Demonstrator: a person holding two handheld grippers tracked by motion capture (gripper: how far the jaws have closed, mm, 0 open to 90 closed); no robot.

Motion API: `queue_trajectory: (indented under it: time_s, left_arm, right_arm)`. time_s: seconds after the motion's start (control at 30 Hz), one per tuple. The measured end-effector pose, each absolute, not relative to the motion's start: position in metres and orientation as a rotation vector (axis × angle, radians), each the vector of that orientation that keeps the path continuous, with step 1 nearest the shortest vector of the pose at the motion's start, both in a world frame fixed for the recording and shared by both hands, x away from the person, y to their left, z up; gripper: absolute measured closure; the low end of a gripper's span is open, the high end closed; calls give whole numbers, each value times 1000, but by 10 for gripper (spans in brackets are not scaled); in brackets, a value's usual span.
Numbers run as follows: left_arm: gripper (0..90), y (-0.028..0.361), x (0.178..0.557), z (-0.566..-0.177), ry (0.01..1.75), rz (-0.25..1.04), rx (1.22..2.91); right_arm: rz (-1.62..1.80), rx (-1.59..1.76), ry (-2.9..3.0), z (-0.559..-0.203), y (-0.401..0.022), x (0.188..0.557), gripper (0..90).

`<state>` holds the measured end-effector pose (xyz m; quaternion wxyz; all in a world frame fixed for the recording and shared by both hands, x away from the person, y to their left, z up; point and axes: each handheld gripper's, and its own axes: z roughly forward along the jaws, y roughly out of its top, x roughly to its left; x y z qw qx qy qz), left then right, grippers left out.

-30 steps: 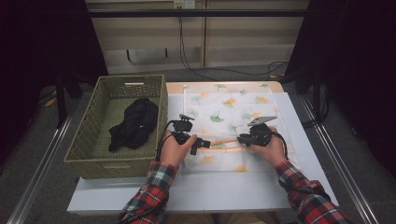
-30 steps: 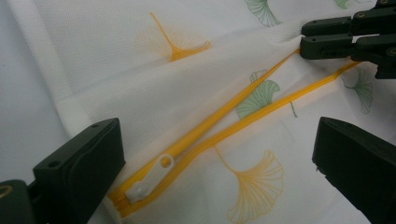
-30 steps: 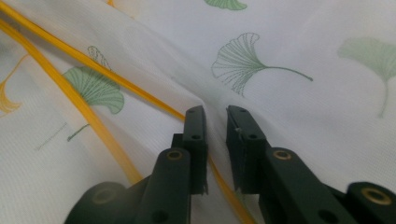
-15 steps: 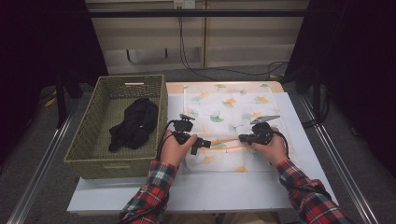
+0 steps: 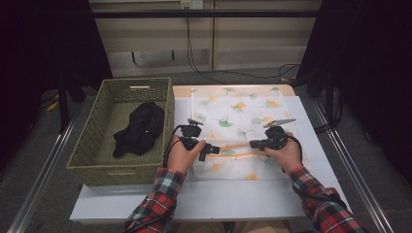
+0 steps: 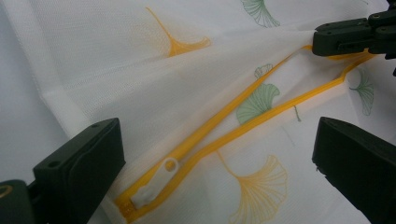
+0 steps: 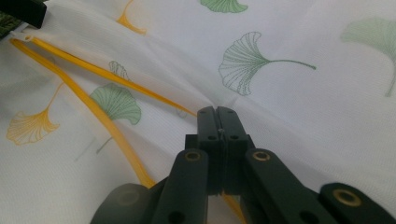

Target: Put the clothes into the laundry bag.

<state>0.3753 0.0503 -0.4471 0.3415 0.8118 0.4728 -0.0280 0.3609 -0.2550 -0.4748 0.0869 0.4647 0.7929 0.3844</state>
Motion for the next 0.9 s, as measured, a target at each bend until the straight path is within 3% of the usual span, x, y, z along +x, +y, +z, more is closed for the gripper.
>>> queue_trajectory:
  time_s: [0.9]
  left_arm:
    - [19,52,374,-443,1210,-77,2105]
  right_arm:
    - [1171,1370,2329,-445,-255,361,900]
